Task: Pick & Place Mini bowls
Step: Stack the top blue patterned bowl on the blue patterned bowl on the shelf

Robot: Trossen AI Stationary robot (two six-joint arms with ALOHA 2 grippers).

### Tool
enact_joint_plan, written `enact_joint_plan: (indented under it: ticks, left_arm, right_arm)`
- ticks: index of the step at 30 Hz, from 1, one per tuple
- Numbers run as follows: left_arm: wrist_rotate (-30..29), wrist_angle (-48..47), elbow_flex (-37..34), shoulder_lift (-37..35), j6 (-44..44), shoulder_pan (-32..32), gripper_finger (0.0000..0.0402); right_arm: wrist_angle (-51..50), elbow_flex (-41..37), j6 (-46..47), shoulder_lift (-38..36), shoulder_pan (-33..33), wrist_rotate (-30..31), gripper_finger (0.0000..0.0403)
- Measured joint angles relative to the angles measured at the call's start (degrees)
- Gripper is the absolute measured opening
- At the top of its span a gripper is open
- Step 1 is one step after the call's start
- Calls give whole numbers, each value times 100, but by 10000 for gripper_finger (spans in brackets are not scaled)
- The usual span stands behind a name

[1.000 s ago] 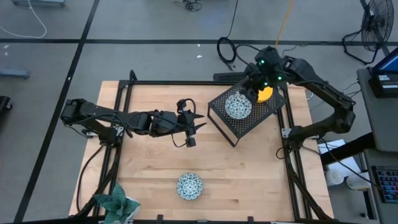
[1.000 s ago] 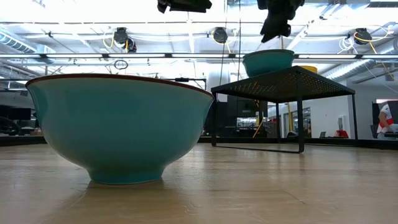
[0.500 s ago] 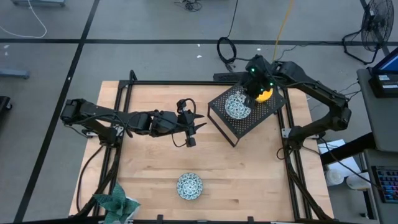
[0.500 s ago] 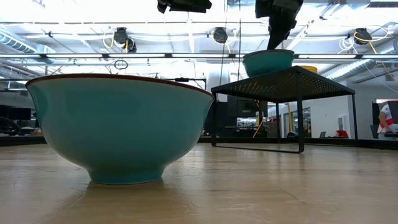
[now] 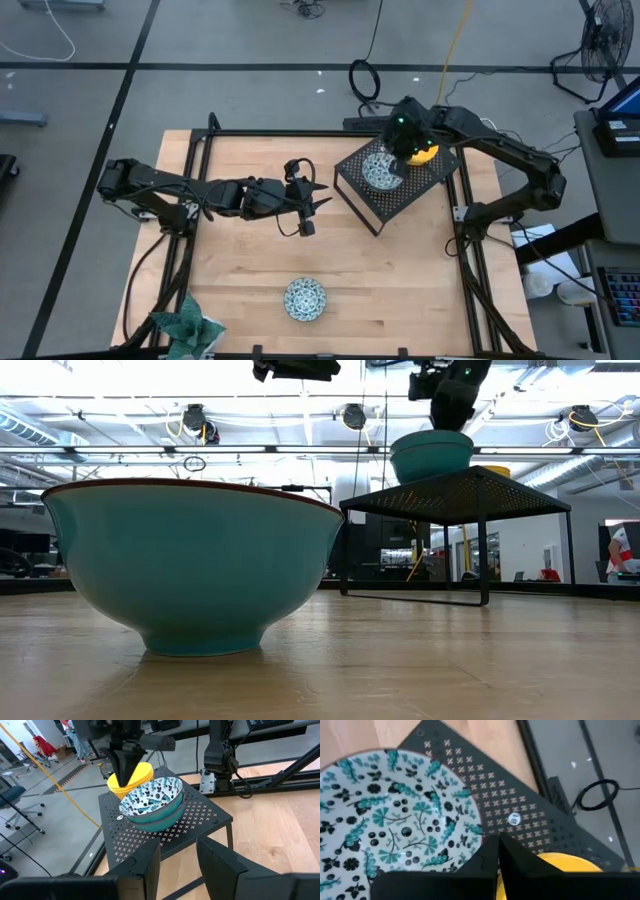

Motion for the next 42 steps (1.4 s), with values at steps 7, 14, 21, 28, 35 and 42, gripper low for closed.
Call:
enact_joint_plan:
  ticks: [7,14,21,28,35,42]
  left_arm:
    - [0,2,0,0,2,6,131]
    - [0,0,0,0,-16,6,131]
    - [0,4,0,0,-21,2,131]
    - [0,2,0,0,-42,2,132]
    - [0,-9,0,0,-48,2,132]
    - [0,-9,0,0,-64,2,132]
  right_arm:
    - [51,4,87,-233,148,-717,0]
    - [-185,-119,326,-147,1127,-910,0]
    - [117,-181,491,-154,1717,-709,0]
    - [142,-181,620,-151,1709,-601,0]
    - [260,-181,650,-191,1709,-614,0]
    - [181,-334,685,-109,1709,-610,0]
